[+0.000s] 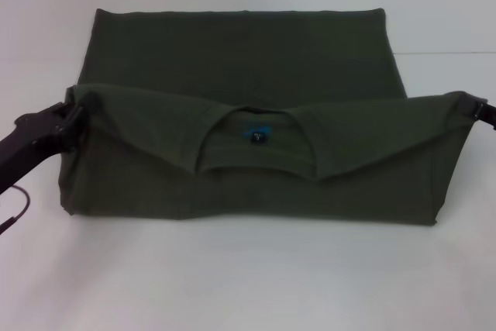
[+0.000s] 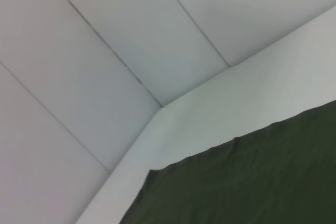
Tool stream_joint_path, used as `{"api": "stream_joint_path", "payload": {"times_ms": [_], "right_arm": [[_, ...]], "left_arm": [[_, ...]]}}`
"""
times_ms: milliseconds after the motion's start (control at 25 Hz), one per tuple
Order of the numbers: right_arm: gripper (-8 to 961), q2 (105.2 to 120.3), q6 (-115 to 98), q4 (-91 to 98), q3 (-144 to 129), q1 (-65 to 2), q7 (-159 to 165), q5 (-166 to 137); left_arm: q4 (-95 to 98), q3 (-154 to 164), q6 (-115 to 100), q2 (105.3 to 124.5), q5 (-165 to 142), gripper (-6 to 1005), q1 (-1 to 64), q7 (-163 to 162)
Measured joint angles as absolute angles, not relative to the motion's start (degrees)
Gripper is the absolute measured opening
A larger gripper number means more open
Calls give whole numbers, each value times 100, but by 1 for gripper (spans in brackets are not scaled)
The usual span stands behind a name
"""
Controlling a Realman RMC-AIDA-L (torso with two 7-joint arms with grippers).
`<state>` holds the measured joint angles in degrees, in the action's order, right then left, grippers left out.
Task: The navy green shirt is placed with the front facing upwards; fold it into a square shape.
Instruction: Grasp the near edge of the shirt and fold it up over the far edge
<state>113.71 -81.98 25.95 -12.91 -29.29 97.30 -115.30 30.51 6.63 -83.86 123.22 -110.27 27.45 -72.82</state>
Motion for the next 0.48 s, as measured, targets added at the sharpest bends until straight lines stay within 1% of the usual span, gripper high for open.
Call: {"api": "stream_joint_path", "payload": {"times_ms": [320, 480], "right_arm": [[29, 11468, -7565, 2593, -1325, -3154, 9738, -11524], [30, 11525, -7273, 2592, -1322, -3233, 9726, -11502]], "left_arm": [[2700, 703, -7633, 12326, -11002, 54, 3073, -6880], [2614, 703, -7319, 12376, -10979, 55, 3238, -6721]]}}
